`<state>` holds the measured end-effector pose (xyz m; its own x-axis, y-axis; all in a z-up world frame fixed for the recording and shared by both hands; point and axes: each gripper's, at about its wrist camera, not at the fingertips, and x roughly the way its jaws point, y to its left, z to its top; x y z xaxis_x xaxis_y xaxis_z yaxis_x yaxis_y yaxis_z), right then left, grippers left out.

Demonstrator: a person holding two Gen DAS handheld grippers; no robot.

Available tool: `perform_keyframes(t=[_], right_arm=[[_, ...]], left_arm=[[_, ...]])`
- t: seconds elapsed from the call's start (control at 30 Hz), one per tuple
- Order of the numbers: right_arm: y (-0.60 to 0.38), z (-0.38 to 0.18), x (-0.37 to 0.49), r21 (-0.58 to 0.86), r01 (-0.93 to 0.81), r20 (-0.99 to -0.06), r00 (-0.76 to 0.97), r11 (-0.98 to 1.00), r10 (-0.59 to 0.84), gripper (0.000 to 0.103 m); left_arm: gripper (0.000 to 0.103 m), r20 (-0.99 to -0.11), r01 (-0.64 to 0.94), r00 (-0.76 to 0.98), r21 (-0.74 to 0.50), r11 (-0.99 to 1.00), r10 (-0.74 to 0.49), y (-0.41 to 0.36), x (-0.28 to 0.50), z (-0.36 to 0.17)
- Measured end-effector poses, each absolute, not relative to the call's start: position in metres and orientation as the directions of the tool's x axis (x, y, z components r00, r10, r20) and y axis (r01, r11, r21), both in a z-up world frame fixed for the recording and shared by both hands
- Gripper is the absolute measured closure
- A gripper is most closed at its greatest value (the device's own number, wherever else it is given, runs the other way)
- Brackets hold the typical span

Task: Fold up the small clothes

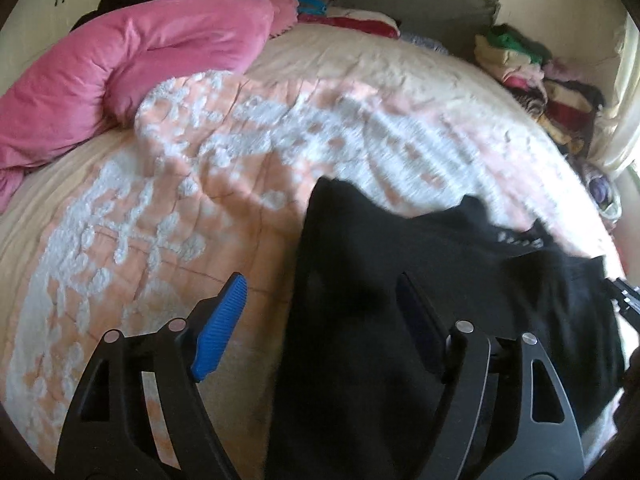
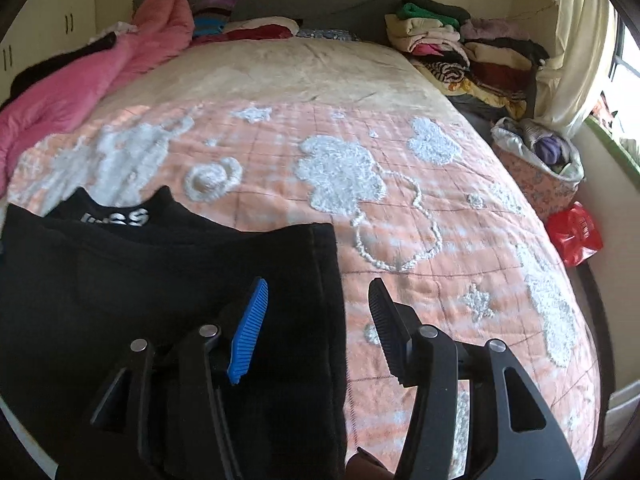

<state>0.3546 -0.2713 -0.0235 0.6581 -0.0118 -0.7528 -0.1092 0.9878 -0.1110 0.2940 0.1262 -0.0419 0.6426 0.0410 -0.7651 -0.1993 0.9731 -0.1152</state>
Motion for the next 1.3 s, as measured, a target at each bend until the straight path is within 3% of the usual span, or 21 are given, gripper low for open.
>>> perform_keyframes(t=[0.07, 0.1, 0.13, 0.23, 0.27, 0.6, 0.93, 1.07, 1.3], right_arm=[[-0.27, -0.029, 0.357, -0.124, -0.114, -0.753, 0.657, 0.986, -0.019, 0.058], [-0.269, -0.031, 0.357, -0.113, -0.122, -0.754, 0.656, 0.986, -0.005, 0.078], [-0.27, -0.031, 0.357, -0.1, -0.126, -0.754, 0.657, 0.987, 0.007, 0.092], [-0.271, -0.026, 0.352, -0.084, -0.097, -0.733, 0.68, 0.992, 0.005, 0.095], [-0.273, -0.024, 0.351, -0.068, -0.093, -0.726, 0.687, 0.993, 0.015, 0.096], [-0.301, 0.002, 0.352, 0.098, 0.0, -0.672, 0.737, 0.995, 0.066, 0.097], [-0.298, -0.018, 0.361, 0.074, 0.044, -0.712, 0.702, 0.996, 0.021, 0.097], [-0.3, -0.024, 0.363, -0.025, 0.094, -0.731, 0.678, 0.995, -0.083, 0.097], [-0.315, -0.022, 0.351, 0.057, 0.088, -0.732, 0.681, 0.994, -0.019, 0.096]], left_arm=[[0.039, -0.766, -0.171, 0.642, -0.133, 0.976, 0.008, 0.126, 0.295, -0.045], [0.053, -0.763, -0.151, 0.646, -0.135, 0.979, -0.005, 0.123, 0.296, -0.046], [0.07, -0.758, -0.139, 0.652, -0.126, 0.982, -0.005, 0.12, 0.295, -0.046], [0.096, -0.742, -0.141, 0.669, -0.088, 0.986, 0.029, 0.116, 0.293, -0.044], [0.098, -0.734, -0.14, 0.679, -0.092, 0.986, 0.027, 0.117, 0.291, -0.042], [0.1, -0.635, -0.141, 0.771, -0.105, 0.984, 0.043, 0.125, 0.287, -0.01], [0.099, -0.691, -0.164, 0.721, -0.102, 0.981, 0.049, 0.137, 0.299, -0.038], [0.099, -0.691, -0.179, 0.72, -0.103, 0.978, 0.059, 0.141, 0.297, -0.038], [0.098, -0.691, -0.172, 0.721, -0.101, 0.98, 0.056, 0.141, 0.293, -0.034]])
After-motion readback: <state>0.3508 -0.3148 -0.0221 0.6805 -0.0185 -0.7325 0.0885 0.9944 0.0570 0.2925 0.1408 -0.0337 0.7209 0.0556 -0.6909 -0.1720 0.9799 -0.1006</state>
